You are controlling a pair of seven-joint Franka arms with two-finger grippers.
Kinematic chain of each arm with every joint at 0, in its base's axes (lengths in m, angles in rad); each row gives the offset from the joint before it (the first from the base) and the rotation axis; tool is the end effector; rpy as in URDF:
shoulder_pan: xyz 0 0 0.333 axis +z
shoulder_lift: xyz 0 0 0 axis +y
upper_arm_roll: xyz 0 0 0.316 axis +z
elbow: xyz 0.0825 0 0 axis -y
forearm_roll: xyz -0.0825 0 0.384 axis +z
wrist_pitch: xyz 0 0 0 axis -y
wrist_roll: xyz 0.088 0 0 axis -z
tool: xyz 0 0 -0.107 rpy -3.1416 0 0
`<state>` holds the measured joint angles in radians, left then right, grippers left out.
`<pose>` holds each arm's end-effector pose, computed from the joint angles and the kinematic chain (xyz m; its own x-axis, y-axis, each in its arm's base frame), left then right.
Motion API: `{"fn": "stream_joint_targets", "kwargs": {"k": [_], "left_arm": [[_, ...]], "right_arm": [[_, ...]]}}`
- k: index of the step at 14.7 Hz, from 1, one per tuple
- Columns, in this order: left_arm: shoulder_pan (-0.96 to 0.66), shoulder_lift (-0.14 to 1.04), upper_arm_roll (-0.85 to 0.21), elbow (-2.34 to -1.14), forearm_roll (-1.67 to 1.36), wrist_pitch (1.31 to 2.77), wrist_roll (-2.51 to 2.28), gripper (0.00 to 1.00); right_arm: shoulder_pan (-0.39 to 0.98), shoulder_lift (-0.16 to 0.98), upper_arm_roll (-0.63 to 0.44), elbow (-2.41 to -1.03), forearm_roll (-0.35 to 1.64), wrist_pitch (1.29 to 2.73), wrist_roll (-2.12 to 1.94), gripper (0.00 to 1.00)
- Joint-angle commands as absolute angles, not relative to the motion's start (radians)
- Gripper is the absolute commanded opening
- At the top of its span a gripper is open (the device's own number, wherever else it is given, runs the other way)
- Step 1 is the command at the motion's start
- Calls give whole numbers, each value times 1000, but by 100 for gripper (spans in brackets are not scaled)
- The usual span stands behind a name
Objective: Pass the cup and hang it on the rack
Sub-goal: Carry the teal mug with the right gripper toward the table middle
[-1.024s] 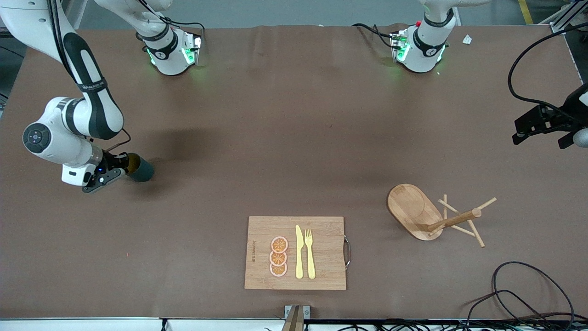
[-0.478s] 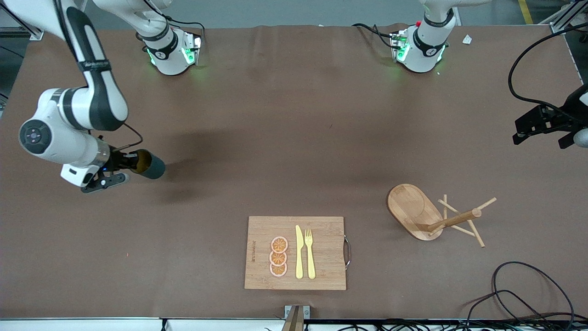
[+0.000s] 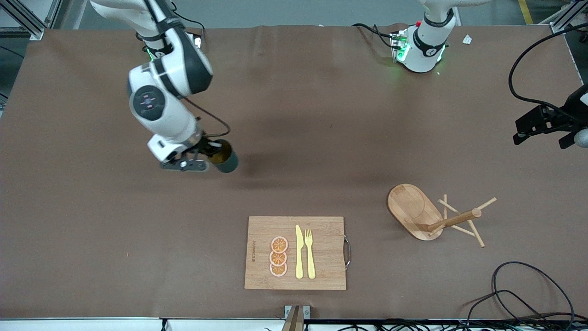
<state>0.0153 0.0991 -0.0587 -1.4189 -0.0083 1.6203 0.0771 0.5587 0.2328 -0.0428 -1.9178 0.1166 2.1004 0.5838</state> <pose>0.5904 -0.0245 0.6446 0.9876 -0.1187 0.1031 -0.1200 -0.9928 0.0062 0.5206 0.3029 0.3691 0.9878 -0.1255 -0.0919 -0.1300 -0.9905 -0.0442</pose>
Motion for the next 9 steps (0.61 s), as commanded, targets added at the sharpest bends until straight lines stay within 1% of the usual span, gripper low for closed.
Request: {"fn": "stream_joint_targets", "kwargs": {"k": [1,3,5,7,9], "left_arm": [[15,97,-60,-1420,-6,1623,64,100],[15,95,-61,-1420,3,1624,83,100],[14,97,-61,-1420,3,1623,89,100],[11,104,-63,-1422,3,1591,92,100],[11,110,-64,-1424,0,1539,89,100]], "right_arm": [[652,398,-58,-1731,138,2092,780,0],[713,506,-58,-1613,140,2094,911,0],[748,592,-58,-1533,141,2094,997,0],[791,650,-58,-1484,141,2097,1054,0],[817,678,-58,-1476,152,2141,1089,0]]}}
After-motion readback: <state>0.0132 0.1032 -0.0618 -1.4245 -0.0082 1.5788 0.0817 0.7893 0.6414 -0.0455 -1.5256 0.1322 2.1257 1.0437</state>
